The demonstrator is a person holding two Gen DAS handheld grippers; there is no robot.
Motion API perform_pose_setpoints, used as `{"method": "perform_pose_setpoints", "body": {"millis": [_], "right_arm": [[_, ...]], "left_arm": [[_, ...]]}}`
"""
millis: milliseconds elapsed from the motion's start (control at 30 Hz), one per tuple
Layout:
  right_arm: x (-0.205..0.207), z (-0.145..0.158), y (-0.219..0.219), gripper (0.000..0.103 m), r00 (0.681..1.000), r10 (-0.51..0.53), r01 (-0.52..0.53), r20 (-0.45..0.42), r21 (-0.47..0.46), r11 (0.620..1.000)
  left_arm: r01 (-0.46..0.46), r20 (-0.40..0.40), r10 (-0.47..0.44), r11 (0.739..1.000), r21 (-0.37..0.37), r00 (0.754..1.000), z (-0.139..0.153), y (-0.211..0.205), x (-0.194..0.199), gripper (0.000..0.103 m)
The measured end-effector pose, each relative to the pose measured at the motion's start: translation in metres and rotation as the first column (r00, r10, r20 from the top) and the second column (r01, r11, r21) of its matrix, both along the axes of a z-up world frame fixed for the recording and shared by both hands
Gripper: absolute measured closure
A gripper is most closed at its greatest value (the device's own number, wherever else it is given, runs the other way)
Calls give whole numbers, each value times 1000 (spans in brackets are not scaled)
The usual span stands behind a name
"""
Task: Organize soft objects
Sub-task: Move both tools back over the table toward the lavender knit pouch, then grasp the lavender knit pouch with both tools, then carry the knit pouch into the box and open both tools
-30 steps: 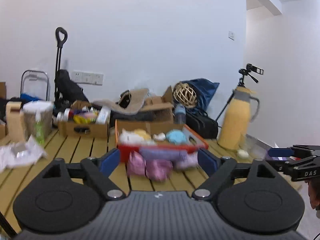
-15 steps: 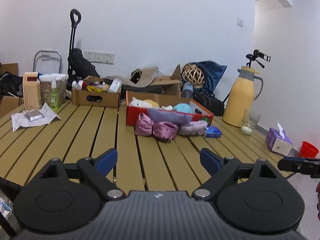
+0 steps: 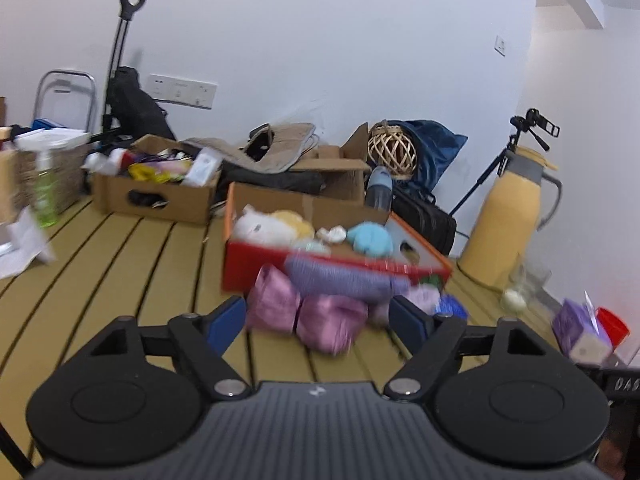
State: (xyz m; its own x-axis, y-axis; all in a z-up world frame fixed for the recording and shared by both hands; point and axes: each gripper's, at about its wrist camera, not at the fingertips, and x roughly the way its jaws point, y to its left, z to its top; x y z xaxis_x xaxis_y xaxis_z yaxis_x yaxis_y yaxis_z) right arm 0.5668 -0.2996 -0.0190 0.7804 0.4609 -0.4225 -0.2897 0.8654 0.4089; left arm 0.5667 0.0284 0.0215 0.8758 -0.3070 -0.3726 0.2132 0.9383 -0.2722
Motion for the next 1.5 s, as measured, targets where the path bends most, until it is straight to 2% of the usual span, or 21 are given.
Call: {"method": "perform_pose_setpoints", "body": {"millis": [67, 200, 233, 267, 300, 333, 367, 400, 433, 467, 533, 667, 833, 967, 1067, 1133, 1233, 1367, 1500], "right_arm": [[34, 0, 3, 27, 999, 34, -33, -16, 29, 999], [106, -7, 12, 27, 996, 59, -49, -67, 129, 990], [120, -11, 13, 27, 994, 61, -47, -87, 157, 987], [137, -18, 14, 27, 991, 59, -35, -118, 194, 980], [151, -25, 14, 30, 986, 50, -13, -156, 228, 974], [162, -31, 14, 33, 982, 48, 0, -180, 259, 966], [170, -38, 13, 45, 979, 44, 17, -198, 296, 955], [176, -45, 12, 62, 976, 27, 44, -217, 318, 947], [179, -50, 12, 73, 974, 18, 57, -226, 323, 945], [181, -55, 11, 89, 972, 7, 73, -235, 332, 941], [183, -62, 8, 90, 968, 14, 83, -252, 372, 925], [176, -56, 8, 93, 975, 25, 60, -220, 372, 926], [158, -26, 13, 95, 992, 27, 10, -119, 300, 954], [118, 4, 14, 96, 1000, 20, -18, -9, 232, 973], [73, 25, 19, 96, 997, 38, -45, 67, 112, 993], [44, 36, 25, 96, 994, 68, -71, 86, 24, 997], [3, 47, 32, 98, 987, 109, -103, 117, -51, 993], [-31, 45, 27, 99, 989, 105, -95, 108, -93, 991], [-48, 42, 13, 99, 992, 81, -73, 93, -91, 993]], "left_arm": [[3, -9, -3, 1000, -31, 1000, 0, -4, 32, 22], [-13, -85, 5, 996, -86, 996, -15, -13, 97, 23], [-17, -114, 7, 996, -93, 993, -20, -15, 113, 29], [-30, -151, 14, 994, -103, 988, -26, -15, 125, 42], [-34, -192, 9, 991, -129, 981, -33, -15, 137, 50], [-22, -216, -13, 987, -158, 976, -39, -14, 145, 69], [-19, -224, -22, 984, -178, 974, -44, -12, 147, 88], [-23, -220, -20, 981, -191, 975, -49, -11, 148, 90], [-20, -211, -24, 979, -205, 977, -53, -9, 147, 92], [-9, -204, -37, 976, -219, 978, -55, -8, 146, 94], [8, -184, -53, 971, -238, 981, -55, -6, 143, 94], [52, -118, -83, 967, -251, 990, -44, -8, 134, 94], [57, -61, -72, 973, -225, 995, -25, -13, 119, 94], [90, -15, -96, 970, -226, 995, -3, -15, 80, 94], [116, -1, -119, 968, -223, 993, 9, -20, 41, 94], [122, 4, -124, 966, -227, 992, 12, -25, 15, 94], [137, -2, -142, 958, -251, 990, 11, -35, -19, 94], [151, -18, -161, 957, -246, 987, 4, -51, -49, 94], [163, -41, -177, 958, -236, 983, 0, -63, -59, 94]]}}
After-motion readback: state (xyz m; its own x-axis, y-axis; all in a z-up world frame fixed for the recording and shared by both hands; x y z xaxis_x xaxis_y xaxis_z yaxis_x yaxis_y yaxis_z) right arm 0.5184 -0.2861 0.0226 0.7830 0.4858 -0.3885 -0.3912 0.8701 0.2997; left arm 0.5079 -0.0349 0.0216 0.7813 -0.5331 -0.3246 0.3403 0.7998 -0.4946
